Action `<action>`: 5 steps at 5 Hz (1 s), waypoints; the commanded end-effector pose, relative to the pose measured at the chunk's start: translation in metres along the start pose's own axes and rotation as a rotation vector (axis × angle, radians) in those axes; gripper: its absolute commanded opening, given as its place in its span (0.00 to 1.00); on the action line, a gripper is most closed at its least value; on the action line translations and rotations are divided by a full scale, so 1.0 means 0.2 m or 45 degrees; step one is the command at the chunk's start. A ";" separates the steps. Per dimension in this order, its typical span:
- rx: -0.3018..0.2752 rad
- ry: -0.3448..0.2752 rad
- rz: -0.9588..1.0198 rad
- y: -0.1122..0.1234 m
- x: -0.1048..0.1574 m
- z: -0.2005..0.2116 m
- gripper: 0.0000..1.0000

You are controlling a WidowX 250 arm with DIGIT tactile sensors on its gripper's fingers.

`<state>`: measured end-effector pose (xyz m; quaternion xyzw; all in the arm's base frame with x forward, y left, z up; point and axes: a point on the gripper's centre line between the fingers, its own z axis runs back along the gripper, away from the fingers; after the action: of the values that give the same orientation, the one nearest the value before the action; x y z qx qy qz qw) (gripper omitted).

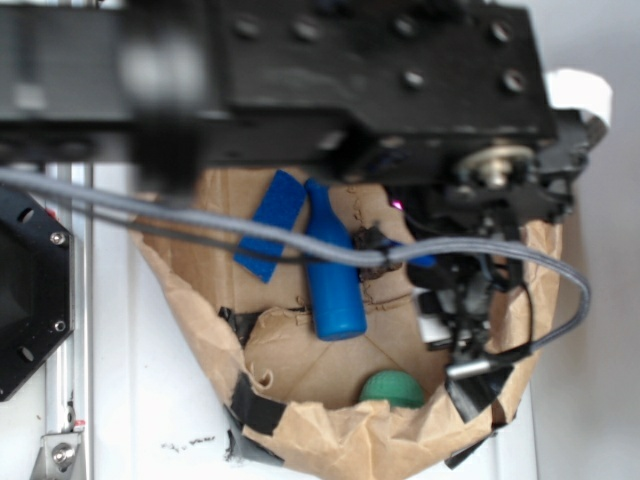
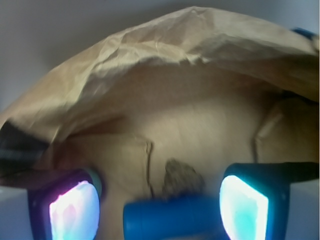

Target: Grab the rock.

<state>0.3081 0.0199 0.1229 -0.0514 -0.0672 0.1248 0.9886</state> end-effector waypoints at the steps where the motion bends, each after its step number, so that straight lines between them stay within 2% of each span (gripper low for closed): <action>1: 0.091 -0.164 -0.113 -0.02 0.00 -0.04 1.00; 2: 0.059 -0.146 -0.071 0.00 0.06 -0.06 1.00; 3: 0.075 -0.142 -0.064 0.02 0.05 -0.09 1.00; 4: 0.088 -0.141 -0.072 0.02 0.01 -0.12 1.00; 5: 0.100 -0.174 -0.057 0.03 -0.04 -0.15 1.00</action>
<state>0.2973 0.0214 0.0690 0.0000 -0.0897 0.1111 0.9898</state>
